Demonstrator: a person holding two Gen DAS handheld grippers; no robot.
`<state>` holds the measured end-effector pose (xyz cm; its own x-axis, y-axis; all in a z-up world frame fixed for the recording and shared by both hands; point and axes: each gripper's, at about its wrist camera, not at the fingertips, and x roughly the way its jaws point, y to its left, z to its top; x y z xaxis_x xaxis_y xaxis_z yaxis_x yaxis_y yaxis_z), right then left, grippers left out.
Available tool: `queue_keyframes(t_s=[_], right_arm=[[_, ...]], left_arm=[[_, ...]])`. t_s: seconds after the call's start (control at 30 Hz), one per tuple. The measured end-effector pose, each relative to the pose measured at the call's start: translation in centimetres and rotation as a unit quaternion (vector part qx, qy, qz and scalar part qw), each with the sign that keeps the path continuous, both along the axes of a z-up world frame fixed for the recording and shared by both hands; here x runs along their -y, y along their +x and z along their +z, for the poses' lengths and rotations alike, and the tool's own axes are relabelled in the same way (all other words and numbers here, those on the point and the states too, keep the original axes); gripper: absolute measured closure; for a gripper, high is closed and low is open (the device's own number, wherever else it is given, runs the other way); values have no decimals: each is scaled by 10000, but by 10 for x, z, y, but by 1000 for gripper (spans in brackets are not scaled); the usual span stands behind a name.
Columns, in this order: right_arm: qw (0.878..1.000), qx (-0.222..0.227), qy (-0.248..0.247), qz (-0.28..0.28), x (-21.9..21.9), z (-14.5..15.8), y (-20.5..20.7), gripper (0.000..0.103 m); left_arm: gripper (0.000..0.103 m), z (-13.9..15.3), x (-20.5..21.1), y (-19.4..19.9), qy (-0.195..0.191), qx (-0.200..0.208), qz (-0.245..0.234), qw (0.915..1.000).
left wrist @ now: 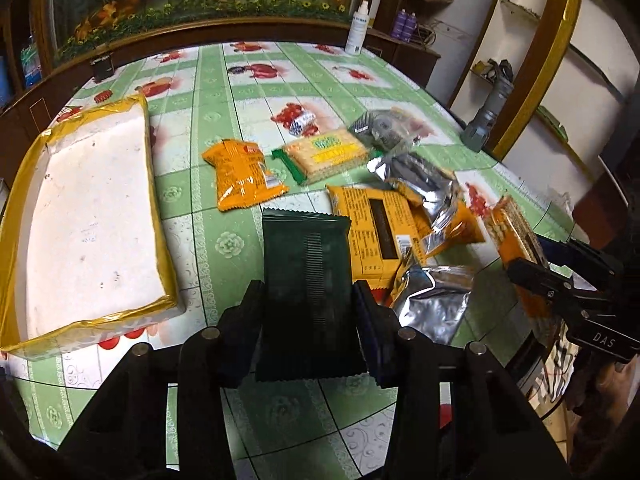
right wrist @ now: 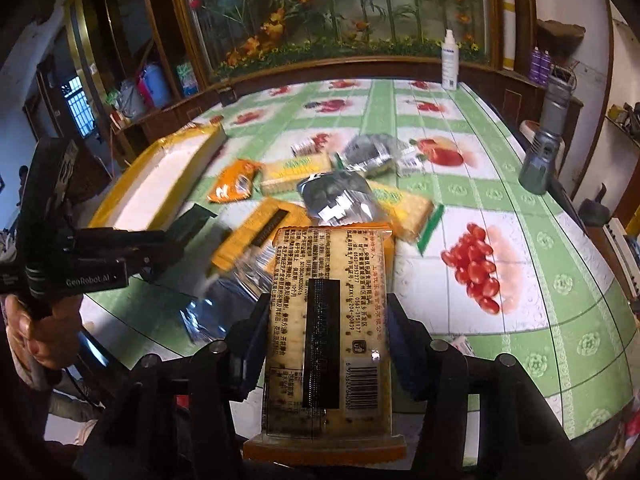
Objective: Organize snacks
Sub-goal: 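Close left tool on green packet while right tool grasps cream biscuit pack, then carry both packs to the white tray while right tool releases biscuit pack inside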
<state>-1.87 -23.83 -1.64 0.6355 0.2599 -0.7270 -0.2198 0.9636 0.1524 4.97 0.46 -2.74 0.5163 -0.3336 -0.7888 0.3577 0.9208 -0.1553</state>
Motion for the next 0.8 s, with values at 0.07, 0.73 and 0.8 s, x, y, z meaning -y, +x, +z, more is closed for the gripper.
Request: queue_keyframes(t_s=[0.07,0.73,0.8], right_arm=[[9999,111,66,50,-5,8,3,48],[9889,17,831,1230,-103,29,76,48],[9843,-12,1017,1444,-125,33,90,48]], left_arm=[[61,6,-7,-3,-65,69,81,9999],[61,30,-119,21,-340,165,1516,9877],[61,26,-137,30,-338,79,1793,9832]])
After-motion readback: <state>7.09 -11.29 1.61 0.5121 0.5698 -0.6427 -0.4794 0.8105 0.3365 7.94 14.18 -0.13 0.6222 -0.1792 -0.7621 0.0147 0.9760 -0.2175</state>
